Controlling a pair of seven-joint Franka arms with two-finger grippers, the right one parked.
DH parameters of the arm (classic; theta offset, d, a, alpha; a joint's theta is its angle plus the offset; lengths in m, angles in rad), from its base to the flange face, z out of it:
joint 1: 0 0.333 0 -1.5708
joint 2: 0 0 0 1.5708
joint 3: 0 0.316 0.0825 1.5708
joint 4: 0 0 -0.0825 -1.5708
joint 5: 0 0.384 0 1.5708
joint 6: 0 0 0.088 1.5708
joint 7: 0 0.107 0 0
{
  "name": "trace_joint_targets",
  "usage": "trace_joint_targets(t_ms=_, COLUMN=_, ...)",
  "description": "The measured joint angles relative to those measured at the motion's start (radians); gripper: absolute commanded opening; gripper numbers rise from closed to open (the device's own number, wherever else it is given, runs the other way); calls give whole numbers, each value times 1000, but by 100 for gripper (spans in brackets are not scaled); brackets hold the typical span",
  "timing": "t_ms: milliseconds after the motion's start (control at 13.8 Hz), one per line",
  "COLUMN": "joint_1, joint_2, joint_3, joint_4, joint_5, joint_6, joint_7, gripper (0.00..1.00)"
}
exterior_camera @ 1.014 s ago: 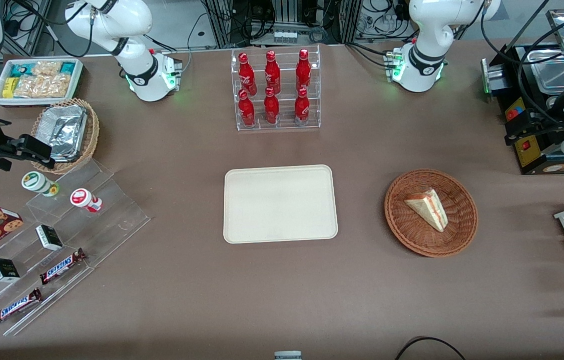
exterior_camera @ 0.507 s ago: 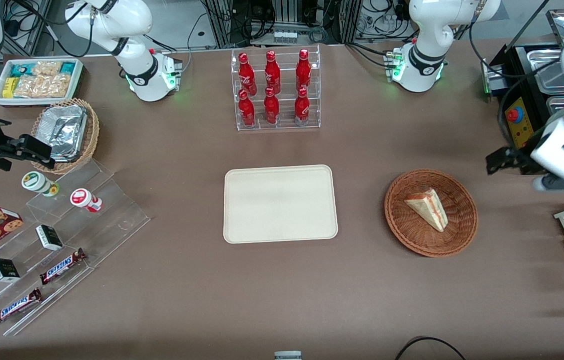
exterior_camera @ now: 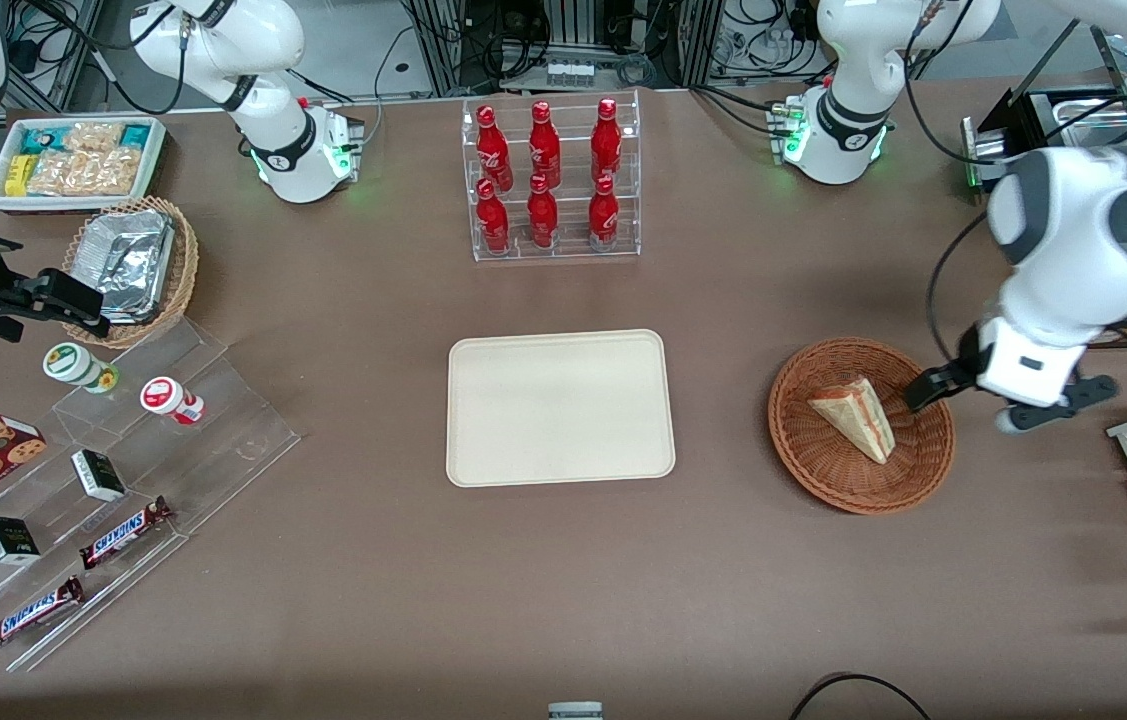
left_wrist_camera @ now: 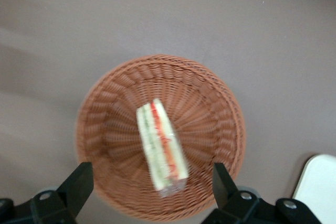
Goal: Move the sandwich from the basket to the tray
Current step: 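Lower the open left gripper around the sandwich and close on it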
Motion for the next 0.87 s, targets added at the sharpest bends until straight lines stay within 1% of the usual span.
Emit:
trace_joint_targets(t_ms=145, joint_1=-4, joint_2=0, joint_3=-27, joint_4=-75, joint_5=0, joint_6=92, joint_7=-112, gripper=100)
trace_joint_targets(t_ms=290, joint_1=-5, joint_2=-1, joint_3=-41, joint_4=-113, joint_5=0, joint_6=112, joint_7=-188, gripper=100)
trace_joint_targets(t_ms=580, joint_1=-4, joint_2=-1, joint_3=-51, joint_4=-160, joint_5=0, joint_6=115, joint_7=-234, gripper=100)
trace_joint_targets(t_ms=870, joint_1=-5, joint_2=14, joint_3=-64, joint_4=-175, joint_5=0, joint_6=137, joint_7=-280, gripper=100)
